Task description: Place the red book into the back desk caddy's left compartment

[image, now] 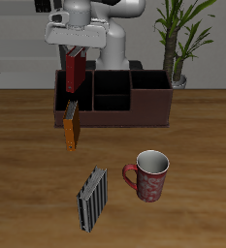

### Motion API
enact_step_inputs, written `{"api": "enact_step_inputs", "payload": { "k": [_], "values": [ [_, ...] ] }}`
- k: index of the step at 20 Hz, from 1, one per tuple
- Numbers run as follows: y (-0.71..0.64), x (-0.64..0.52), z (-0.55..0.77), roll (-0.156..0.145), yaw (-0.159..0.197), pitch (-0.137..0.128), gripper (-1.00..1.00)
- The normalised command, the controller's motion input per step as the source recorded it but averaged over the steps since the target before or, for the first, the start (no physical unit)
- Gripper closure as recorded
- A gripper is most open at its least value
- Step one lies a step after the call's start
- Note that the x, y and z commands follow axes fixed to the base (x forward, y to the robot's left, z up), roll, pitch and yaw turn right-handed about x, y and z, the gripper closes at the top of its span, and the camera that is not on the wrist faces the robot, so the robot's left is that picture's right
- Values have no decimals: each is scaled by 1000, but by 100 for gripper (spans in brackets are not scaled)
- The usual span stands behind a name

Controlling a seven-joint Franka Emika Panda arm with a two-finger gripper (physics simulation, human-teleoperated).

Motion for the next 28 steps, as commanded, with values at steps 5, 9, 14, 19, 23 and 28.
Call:
{"api": "enact_step_inputs", "payload": {
  "k": [5, 9, 14, 19, 23, 28],
  "values": [
    [87, -15, -138, 25, 4, 19, 100],
    [-59, 46, -142, -10, -22, 21, 100],
    [-47, 28, -144, -5, -6, 14, 100],
    [-34, 3, -174, -9, -18, 32, 100],
    [-2, -22, -85, 1, -10, 11, 100],
    [-28, 28, -156, -4, -4, 17, 100]
  ]
}}
